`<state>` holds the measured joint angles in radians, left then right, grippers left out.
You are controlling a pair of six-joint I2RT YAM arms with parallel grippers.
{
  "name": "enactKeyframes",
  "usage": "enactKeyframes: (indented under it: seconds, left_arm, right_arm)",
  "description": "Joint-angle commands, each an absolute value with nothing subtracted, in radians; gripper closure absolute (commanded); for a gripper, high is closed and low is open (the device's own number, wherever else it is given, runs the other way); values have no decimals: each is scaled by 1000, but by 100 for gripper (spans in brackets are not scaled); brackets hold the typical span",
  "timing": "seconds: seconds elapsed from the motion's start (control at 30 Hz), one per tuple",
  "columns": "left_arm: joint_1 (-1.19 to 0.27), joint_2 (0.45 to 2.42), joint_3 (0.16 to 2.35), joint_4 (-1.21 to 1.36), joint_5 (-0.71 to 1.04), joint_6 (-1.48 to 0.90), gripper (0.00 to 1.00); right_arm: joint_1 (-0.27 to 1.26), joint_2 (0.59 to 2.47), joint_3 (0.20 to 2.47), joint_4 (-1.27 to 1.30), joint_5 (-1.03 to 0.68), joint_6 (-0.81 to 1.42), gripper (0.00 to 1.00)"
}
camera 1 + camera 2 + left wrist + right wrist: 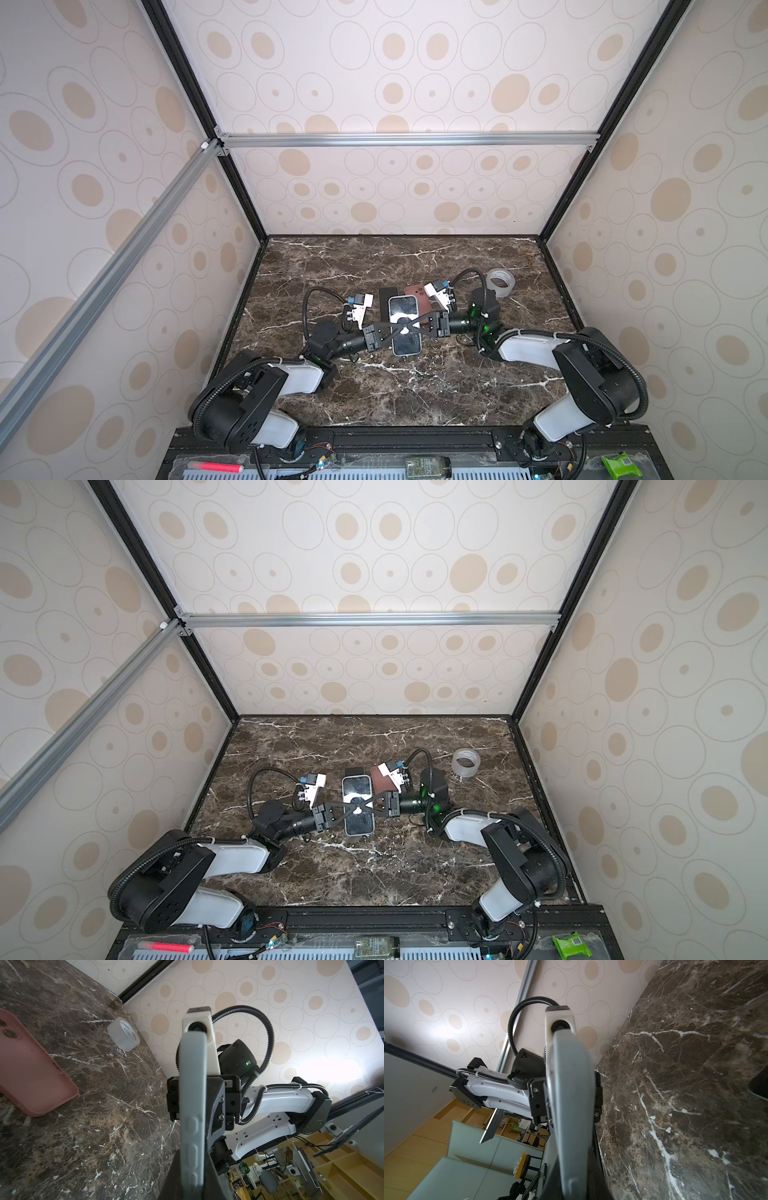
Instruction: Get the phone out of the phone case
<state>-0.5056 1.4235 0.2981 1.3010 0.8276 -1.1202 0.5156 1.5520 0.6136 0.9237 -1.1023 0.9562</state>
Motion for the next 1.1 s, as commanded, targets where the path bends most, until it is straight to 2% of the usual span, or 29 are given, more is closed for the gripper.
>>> enactKeyframes:
  seconds: [0.0, 0.1, 0.23, 0.37, 0.57, 0.77, 1.07]
  left_arm:
    - [-496, 1406, 335, 1342, 802, -1108, 100]
    - [-496, 1378, 354, 1353, 796, -1121, 100]
    - [-495, 1311, 399, 1308, 793, -1096, 100]
    - [-495, 1260, 453, 1257, 816, -1060, 100]
    - [-497, 1243, 508, 1284, 884, -1032, 100]
    - [-499, 1247, 533, 1308, 923, -1032, 100]
    - [-520, 1253, 540, 1309, 934, -1030, 100]
  right_arm:
    - [514, 1494, 646, 888, -1133, 951, 70]
    - [508, 1439, 651, 807, -1118, 884, 57]
    - [476, 1287, 655, 548, -1056, 670, 51]
    - [470, 1112, 680, 237, -945, 388, 49]
    - [471, 974, 695, 96, -898, 188, 48]
    - [472, 978, 756, -42, -894, 89, 51]
    - [479, 1018, 761, -14, -917, 115, 52]
